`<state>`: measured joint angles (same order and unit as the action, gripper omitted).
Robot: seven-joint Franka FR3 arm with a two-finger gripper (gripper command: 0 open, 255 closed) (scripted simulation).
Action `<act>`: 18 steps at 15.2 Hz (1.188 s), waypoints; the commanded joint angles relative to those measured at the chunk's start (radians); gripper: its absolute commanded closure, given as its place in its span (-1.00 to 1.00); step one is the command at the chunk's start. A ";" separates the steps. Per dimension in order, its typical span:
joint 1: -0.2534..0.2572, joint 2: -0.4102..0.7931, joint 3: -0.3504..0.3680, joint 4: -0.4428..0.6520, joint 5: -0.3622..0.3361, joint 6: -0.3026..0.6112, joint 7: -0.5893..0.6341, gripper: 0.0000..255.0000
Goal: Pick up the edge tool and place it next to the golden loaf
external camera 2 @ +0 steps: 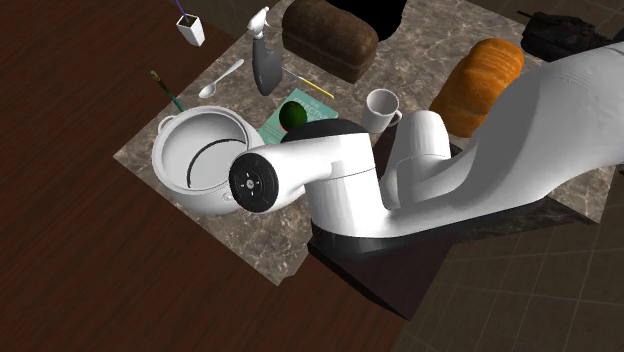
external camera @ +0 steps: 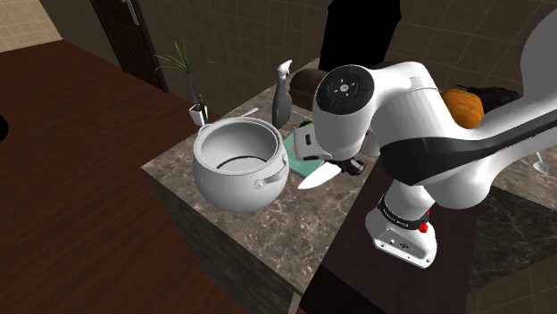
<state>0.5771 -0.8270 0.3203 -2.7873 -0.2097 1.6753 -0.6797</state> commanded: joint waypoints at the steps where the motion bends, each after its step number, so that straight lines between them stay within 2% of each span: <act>1: -0.001 -0.007 -0.003 0.024 -0.002 -0.030 -0.011 1.00; 18: -0.019 -0.031 -0.030 0.234 -0.030 -0.244 -0.097 1.00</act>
<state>0.5603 -0.8596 0.2929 -2.5691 -0.2357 1.4440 -0.7699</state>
